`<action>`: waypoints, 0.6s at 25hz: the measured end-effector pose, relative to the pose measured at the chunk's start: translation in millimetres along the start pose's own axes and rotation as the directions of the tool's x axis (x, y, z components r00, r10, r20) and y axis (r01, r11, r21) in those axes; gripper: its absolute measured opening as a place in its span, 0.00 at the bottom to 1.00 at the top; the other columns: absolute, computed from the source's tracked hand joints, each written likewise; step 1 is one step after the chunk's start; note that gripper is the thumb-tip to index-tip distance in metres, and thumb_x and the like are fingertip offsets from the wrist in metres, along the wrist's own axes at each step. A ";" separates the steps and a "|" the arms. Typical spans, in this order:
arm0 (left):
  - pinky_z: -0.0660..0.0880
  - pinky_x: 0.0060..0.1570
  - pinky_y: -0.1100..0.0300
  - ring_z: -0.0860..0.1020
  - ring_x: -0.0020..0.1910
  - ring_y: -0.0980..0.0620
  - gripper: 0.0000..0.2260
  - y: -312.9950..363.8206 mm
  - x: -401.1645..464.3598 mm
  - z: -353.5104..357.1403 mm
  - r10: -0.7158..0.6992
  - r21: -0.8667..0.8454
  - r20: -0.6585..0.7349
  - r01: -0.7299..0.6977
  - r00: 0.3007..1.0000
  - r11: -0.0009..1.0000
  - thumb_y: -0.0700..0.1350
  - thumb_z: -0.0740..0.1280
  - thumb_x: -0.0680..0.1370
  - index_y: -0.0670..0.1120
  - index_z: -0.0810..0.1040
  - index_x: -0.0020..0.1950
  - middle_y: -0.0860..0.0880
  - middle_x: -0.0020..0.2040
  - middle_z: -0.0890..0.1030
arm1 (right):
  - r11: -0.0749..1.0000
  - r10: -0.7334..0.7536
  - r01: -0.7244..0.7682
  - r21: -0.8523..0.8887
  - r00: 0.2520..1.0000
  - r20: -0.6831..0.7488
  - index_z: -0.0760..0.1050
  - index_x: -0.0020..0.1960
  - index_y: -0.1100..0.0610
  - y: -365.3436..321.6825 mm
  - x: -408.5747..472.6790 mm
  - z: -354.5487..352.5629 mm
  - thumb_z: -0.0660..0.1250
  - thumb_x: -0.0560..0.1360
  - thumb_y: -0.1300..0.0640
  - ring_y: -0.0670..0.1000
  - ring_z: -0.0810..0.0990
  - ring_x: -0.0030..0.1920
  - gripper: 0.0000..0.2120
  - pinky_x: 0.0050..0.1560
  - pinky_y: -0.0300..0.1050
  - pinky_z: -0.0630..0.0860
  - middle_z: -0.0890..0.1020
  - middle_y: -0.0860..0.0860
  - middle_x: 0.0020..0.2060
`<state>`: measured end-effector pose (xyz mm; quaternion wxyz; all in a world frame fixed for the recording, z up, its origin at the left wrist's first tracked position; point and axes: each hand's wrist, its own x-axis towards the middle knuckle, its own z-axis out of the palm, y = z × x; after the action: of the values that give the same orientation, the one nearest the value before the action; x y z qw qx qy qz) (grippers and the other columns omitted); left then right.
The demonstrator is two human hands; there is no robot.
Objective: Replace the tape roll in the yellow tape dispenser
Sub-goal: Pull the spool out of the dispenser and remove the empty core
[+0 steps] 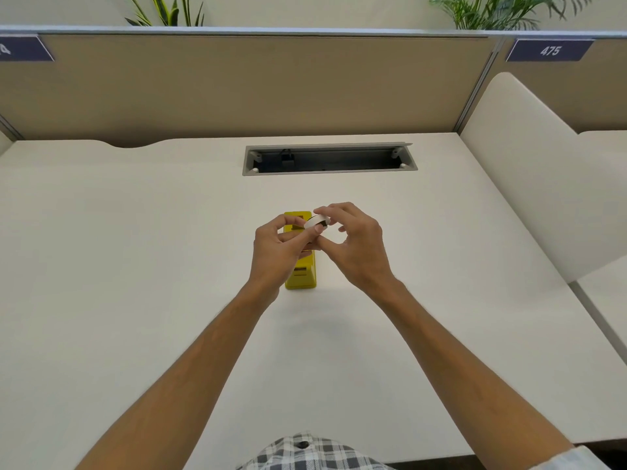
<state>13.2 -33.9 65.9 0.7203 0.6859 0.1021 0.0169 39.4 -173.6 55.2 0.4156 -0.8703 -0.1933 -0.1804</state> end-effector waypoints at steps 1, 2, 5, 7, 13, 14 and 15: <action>0.80 0.48 0.55 0.85 0.42 0.50 0.15 0.9 0.2 0.3 -0.004 0.019 0.005 0.004 1.000 1.000 0.48 0.74 0.72 0.41 0.77 0.53 0.45 0.40 0.86 | 1.000 -0.002 0.002 0.000 1.000 -0.002 0.79 0.59 0.55 -0.4 0.9 0.3 0.74 0.72 0.55 0.47 0.79 0.49 0.17 0.46 0.44 0.79 0.82 0.51 0.53; 0.80 0.48 0.55 0.85 0.42 0.50 0.15 2.2 0.9 -0.1 -0.010 0.040 0.009 0.010 1.000 0.999 0.49 0.74 0.72 0.41 0.77 0.52 0.45 0.41 0.86 | 1.000 -0.007 0.007 0.003 1.000 0.003 0.79 0.60 0.56 -0.6 1.8 0.4 0.73 0.72 0.54 0.47 0.79 0.50 0.17 0.47 0.44 0.78 0.82 0.51 0.53; 0.81 0.46 0.56 0.85 0.41 0.52 0.14 6.8 5.3 -2.0 -0.033 0.087 0.022 0.031 0.999 0.996 0.53 0.70 0.75 0.43 0.78 0.50 0.47 0.42 0.86 | 1.000 -0.014 0.014 0.015 0.999 0.031 0.77 0.63 0.55 0.3 4.3 0.4 0.73 0.73 0.52 0.48 0.79 0.52 0.20 0.49 0.43 0.77 0.82 0.51 0.54; 0.82 0.44 0.58 0.85 0.40 0.52 0.13 8.3 8.6 -3.2 -0.057 0.086 0.018 0.056 0.998 0.995 0.55 0.66 0.77 0.45 0.79 0.50 0.47 0.42 0.85 | 1.000 -0.012 0.011 0.028 0.998 0.055 0.76 0.64 0.56 0.8 6.1 0.5 0.72 0.73 0.52 0.47 0.79 0.53 0.21 0.50 0.44 0.78 0.82 0.51 0.55; 0.80 0.48 0.54 0.83 0.46 0.50 0.17 7.8 15.6 -8.9 -0.177 0.021 0.134 0.176 0.975 0.984 0.54 0.65 0.78 0.41 0.81 0.55 0.44 0.46 0.84 | 0.996 0.019 -0.028 0.084 0.995 0.102 0.75 0.61 0.56 -1.4 9.9 -4.9 0.74 0.70 0.53 0.46 0.79 0.50 0.21 0.48 0.43 0.79 0.83 0.50 0.51; 0.79 0.48 0.54 0.82 0.46 0.50 0.17 8.2 16.1 -10.1 -0.194 0.007 0.147 0.195 0.970 0.981 0.53 0.65 0.78 0.41 0.81 0.55 0.43 0.47 0.84 | 0.994 0.023 -0.034 0.101 0.994 0.111 0.75 0.60 0.56 -1.3 10.5 -5.3 0.75 0.70 0.54 0.46 0.79 0.49 0.21 0.47 0.42 0.79 0.83 0.50 0.50; 0.79 0.47 0.54 0.82 0.47 0.50 0.16 8.4 16.7 -11.5 -0.206 -0.006 0.159 0.209 0.966 0.978 0.53 0.65 0.78 0.42 0.82 0.54 0.44 0.48 0.83 | 0.993 0.026 -0.039 0.110 0.992 0.122 0.74 0.59 0.56 -1.1 11.0 -5.7 0.75 0.69 0.54 0.45 0.79 0.49 0.20 0.48 0.42 0.80 0.83 0.50 0.50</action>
<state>28.5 -19.3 71.8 0.7316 0.6624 0.1158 -0.1118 47.4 -175.5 64.5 0.4542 -0.8580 -0.2137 -0.1095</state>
